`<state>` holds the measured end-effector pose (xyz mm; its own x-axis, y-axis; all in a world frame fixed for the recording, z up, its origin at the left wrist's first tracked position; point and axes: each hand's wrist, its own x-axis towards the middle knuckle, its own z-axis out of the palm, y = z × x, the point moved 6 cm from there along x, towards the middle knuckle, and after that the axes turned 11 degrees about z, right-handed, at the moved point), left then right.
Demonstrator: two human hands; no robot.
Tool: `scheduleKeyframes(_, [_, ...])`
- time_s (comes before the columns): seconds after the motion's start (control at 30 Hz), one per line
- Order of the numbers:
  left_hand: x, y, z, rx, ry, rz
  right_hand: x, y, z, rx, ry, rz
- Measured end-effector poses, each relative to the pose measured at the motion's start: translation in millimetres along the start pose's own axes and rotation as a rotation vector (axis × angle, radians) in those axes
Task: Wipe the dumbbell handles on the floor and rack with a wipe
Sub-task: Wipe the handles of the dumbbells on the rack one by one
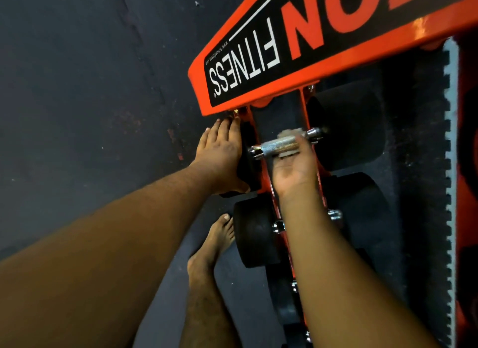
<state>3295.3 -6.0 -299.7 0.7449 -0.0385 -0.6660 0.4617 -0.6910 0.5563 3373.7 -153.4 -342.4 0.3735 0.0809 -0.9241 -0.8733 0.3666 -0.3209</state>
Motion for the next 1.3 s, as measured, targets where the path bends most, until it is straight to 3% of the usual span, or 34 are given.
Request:
scheduleKeyframes(0.07, [-0.4,-0.2,-0.4,0.006,0.003,-0.010,-3.2,12.1,2.4,-0.035,-0.010,0.055])
scheduleKeyframes(0.23, [1.1,-3.0,1.3,0.012,0.027,-0.023,2.5,-9.9,2.2,-0.006,0.009,-0.041])
scheduleKeyframes(0.4, [-0.5,-2.1,0.9,0.016,0.067,-0.022,-4.5,41.8,-10.6,-0.354,0.081,0.152])
scheduleKeyframes(0.57, [-1.7,-0.7,0.9,-0.003,0.084,-0.018,-17.9,36.7,-28.2,-0.796,0.186,0.036])
scheduleKeyframes(0.63, [-2.3,-0.9,1.2,-0.006,0.091,-0.019,-36.5,22.5,-16.2,-0.982,0.137,-0.158])
scheduleKeyframes(0.77, [-3.2,-2.9,3.1,-0.001,0.107,-0.010,-57.1,-38.1,19.0,-1.625,0.150,-1.010])
scheduleKeyframes(0.9, [-2.6,-3.6,6.8,0.017,0.142,0.018,-23.7,-19.3,2.3,-2.177,0.173,-1.097])
scheduleKeyframes(1.07, [-14.3,2.3,14.3,0.051,0.223,0.076,-32.2,12.7,14.9,-2.244,-0.036,-1.153])
scheduleKeyframes(1.2, [-41.4,14.1,35.7,0.046,0.344,0.100,-47.2,24.6,-1.1,-2.205,-0.242,-1.033])
scheduleKeyframes(1.3, [-69.8,28.7,68.9,0.035,0.347,0.173,-69.7,16.2,-40.8,-2.076,-0.215,-0.924])
